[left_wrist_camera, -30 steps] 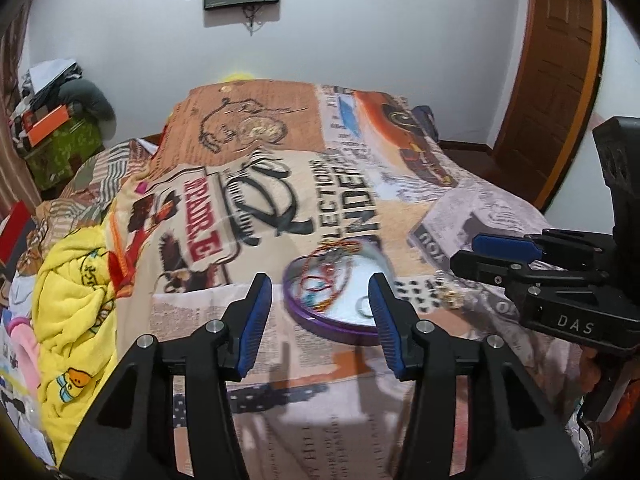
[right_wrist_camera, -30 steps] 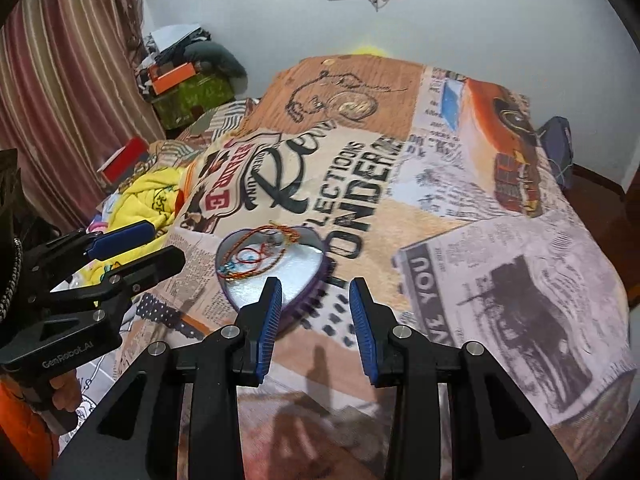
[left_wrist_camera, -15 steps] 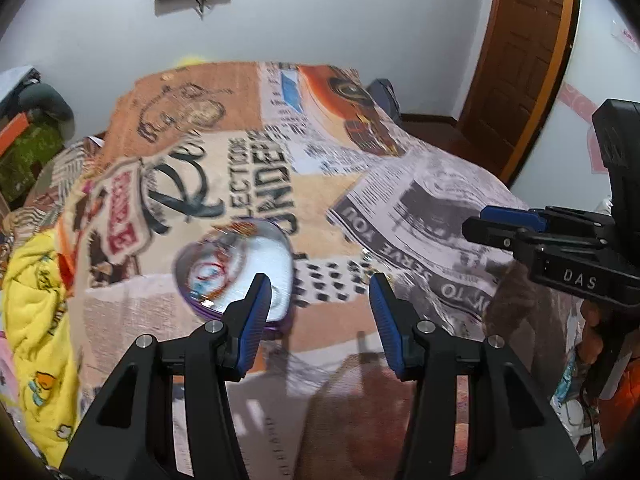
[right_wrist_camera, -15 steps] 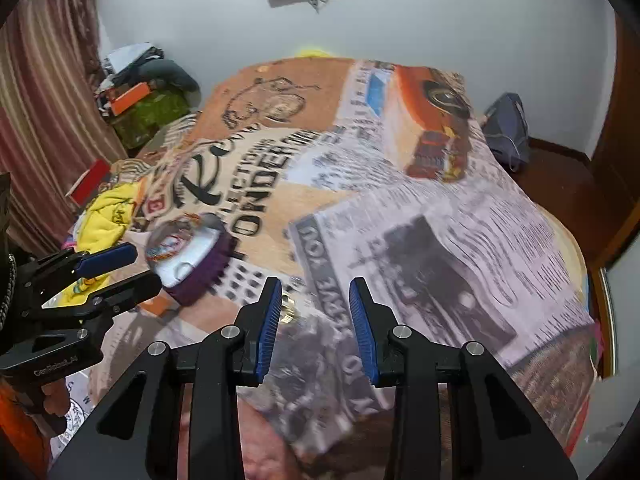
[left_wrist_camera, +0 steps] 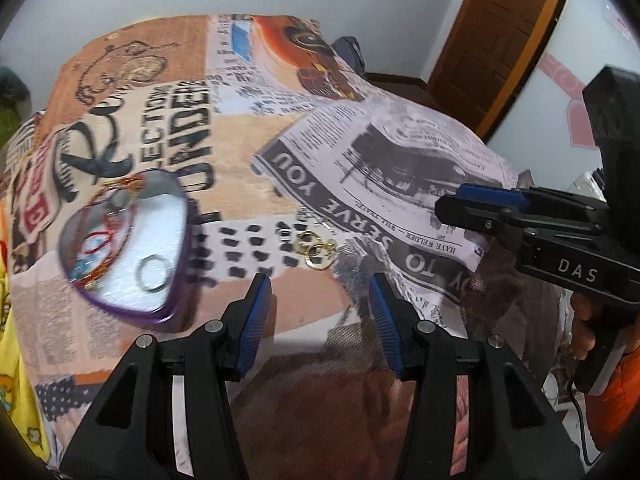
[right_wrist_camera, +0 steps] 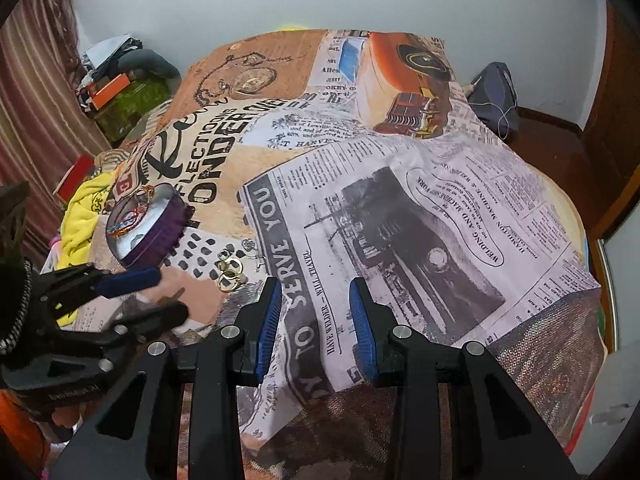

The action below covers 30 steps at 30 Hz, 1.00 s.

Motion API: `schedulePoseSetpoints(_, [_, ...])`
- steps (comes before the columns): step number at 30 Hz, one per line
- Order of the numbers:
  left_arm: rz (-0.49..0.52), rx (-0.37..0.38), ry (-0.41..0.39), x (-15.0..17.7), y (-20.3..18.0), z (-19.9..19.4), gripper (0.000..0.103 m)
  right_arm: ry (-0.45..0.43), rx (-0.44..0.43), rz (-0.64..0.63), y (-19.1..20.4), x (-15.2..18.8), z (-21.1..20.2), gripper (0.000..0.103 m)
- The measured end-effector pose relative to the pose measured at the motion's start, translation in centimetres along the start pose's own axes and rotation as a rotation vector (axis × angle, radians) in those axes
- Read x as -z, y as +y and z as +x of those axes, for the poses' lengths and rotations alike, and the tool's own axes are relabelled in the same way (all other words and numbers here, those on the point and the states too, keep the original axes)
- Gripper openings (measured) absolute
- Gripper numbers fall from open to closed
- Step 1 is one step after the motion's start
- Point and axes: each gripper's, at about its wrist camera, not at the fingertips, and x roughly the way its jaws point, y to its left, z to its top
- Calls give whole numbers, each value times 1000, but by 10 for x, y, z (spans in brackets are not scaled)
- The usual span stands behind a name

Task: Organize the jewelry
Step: 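Withdraw both tools from the tin toward the remaining gold rings, then close the left tool on a gold ring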

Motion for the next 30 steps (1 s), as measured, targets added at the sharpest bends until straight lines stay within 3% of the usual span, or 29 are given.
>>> schedulePoseSetpoints(3, [9, -1, 23, -4, -2, 15, 50, 8, -7, 8, -3, 0, 4, 32])
schedulePoseSetpoints(9, [-32, 1, 37, -9, 3, 37, 39, 19, -17, 14, -5, 2, 9, 32])
schedulePoseSetpoints(11, [-34, 7, 41, -11, 2, 40, 25, 24, -19, 18, -6, 2, 11, 32])
schedulePoseSetpoints(15, [-15, -11, 42, -13, 0, 45, 13, 35, -26, 29, -9, 3, 15, 32])
schedulePoseSetpoints(17, [-19, -16, 42, -14, 1, 45, 1, 35, -32, 32, -8, 3, 15, 32])
schedulePoseSetpoints(25, [-39, 2, 41, -9, 7, 37, 0, 35, -48, 16, 0, 2, 15, 32])
schedulePoseSetpoints(30, [-20, -21, 49, -12, 5, 37, 16, 34, -53, 27, -1, 2, 15, 32])
